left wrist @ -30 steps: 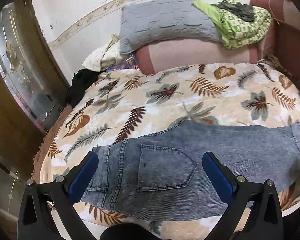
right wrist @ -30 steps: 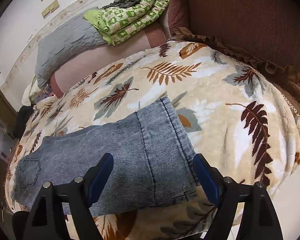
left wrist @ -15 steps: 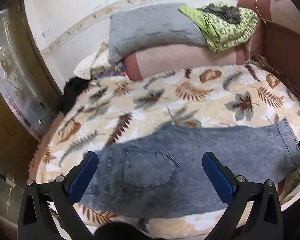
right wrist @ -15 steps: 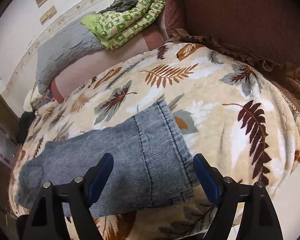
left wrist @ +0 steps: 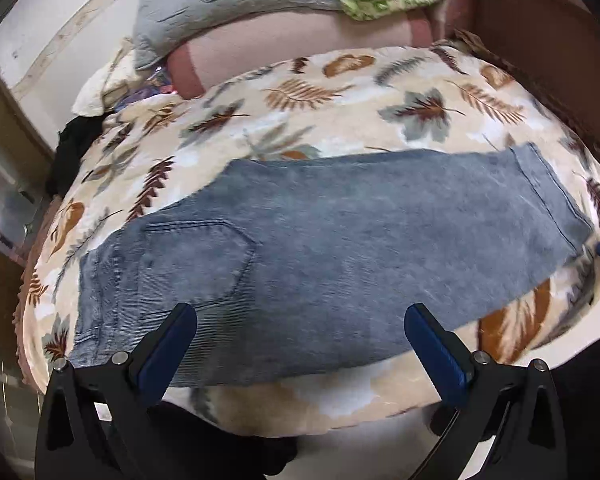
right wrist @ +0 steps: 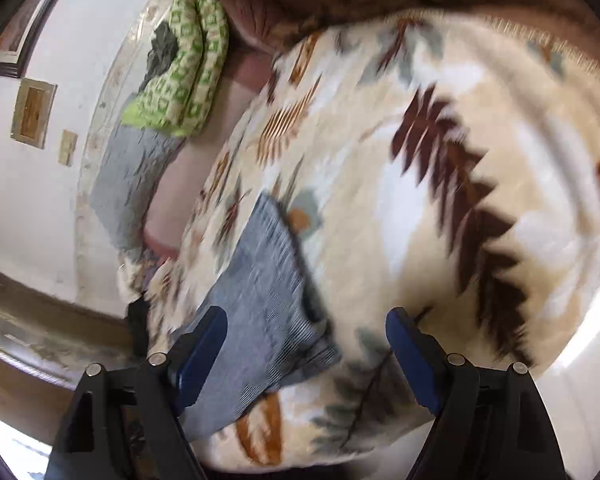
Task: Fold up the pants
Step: 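Close the right gripper on the jeans leg hem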
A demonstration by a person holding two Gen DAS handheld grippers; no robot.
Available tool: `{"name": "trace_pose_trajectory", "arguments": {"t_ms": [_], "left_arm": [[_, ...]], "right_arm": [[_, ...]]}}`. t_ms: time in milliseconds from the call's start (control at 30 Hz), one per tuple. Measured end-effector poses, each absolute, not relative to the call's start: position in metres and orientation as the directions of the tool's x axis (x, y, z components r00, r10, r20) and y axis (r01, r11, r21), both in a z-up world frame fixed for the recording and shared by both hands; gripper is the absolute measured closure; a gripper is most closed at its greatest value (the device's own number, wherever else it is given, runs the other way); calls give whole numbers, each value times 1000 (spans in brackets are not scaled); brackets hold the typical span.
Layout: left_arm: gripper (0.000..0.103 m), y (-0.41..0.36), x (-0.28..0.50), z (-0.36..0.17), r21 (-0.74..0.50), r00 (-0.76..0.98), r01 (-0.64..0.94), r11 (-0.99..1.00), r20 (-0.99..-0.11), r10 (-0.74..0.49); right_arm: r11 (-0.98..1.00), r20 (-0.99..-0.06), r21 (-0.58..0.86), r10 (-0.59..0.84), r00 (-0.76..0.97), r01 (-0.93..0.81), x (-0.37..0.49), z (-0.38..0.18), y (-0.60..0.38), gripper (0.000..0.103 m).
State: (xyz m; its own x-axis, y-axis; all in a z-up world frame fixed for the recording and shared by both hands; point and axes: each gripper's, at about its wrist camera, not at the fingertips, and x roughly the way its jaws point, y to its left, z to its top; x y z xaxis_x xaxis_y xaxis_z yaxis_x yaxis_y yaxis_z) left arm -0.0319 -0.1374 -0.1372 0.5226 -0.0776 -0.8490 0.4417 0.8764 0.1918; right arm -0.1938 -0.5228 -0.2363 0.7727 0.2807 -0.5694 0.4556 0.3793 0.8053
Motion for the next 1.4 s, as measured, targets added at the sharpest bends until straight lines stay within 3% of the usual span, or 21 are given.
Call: {"name": "trace_pose_trajectory", "arguments": {"t_ms": [267, 567, 600, 667, 700, 933, 1100, 1200, 1300, 1400], "left_arm": [[0, -140, -35, -141, 197, 514, 450, 871, -855, -72], [0, -156, -7, -171, 222, 490, 448, 866, -871, -31], [0, -156, -3, -175, 221, 480, 443, 869, -877, -21], [0, -158, 3, -183, 218, 465, 437, 873, -885, -12], [0, -158, 5, -186, 216, 460, 436, 874, -888, -9], [0, -155, 14, -204, 211, 424, 427, 879, -906, 12], [0, -147, 20, -211, 184, 399, 407, 895, -917, 7], [0, -143, 23, -214, 154, 384, 397, 905, -923, -12], [0, -142, 25, -217, 139, 378, 397, 907, -925, -24], [0, -141, 27, -217, 130, 371, 394, 910, -928, -27]], "right_arm": [[333, -553, 830, 399, 731, 446, -172, -253, -497, 19], [250, -533, 846, 367, 762, 471, -164, -261, -500, 20], [251, -536, 844, 355, 766, 474, -163, -260, -501, 24], [250, -540, 841, 337, 771, 480, -163, -260, -503, 44], [244, -542, 840, 341, 768, 484, -161, -262, -504, 62], [316, -557, 824, 305, 773, 470, -157, -251, -501, 72], [339, -554, 823, 301, 777, 456, -159, -247, -499, 72], [237, -546, 838, 378, 748, 492, -159, -265, -503, 68], [232, -530, 848, 401, 747, 477, -164, -265, -504, 46], [258, -546, 838, 396, 738, 481, -171, -261, -495, 38]]}}
